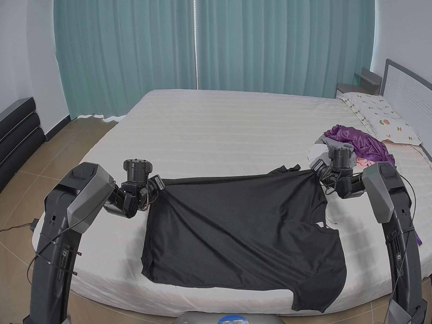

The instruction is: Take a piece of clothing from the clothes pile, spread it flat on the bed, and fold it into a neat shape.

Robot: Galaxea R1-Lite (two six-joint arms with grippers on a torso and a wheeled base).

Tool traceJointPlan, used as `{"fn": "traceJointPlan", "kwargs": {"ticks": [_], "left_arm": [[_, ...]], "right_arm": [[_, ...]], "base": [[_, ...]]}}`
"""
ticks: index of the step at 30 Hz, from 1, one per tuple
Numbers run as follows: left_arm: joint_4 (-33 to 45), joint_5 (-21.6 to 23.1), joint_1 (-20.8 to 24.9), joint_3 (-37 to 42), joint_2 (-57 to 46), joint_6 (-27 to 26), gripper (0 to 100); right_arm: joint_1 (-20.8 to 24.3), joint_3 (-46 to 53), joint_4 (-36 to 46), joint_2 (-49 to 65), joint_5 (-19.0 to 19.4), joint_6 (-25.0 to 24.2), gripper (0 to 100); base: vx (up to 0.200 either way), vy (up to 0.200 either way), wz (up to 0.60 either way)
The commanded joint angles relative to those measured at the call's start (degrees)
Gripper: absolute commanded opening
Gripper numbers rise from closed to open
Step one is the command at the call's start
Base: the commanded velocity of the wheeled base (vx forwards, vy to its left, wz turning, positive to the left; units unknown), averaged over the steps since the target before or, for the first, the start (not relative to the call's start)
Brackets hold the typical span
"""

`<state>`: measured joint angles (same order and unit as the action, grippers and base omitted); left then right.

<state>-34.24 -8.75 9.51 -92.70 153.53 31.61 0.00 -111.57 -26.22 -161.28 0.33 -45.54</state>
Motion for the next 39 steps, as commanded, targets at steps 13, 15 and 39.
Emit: {"fn": "traceJointPlan", "kwargs": {"ticks": [13, 15, 39], "left_arm": [[-0.39, -3.02, -0.63, -7.59, 3.88, 0.12, 0], [-0.21, -3.02, -0.63, -7.5, 4.24, 0.21, 0], [0.84, -2.85, -1.33, -0.73, -0.07, 0.65, 100]], "right_arm": [[0.26, -3.02, -7.35, -1.32, -2.97, 0.81, 0], [0.26, -3.02, -7.35, -1.32, -2.97, 0.98, 0], [0.35, 13.13, -7.62, 6.86, -2.17, 0.37, 100]], "base": [[0.0, 0.0, 0.0], [0.0, 0.0, 0.0], [0.0, 0.0, 0.0]]}}
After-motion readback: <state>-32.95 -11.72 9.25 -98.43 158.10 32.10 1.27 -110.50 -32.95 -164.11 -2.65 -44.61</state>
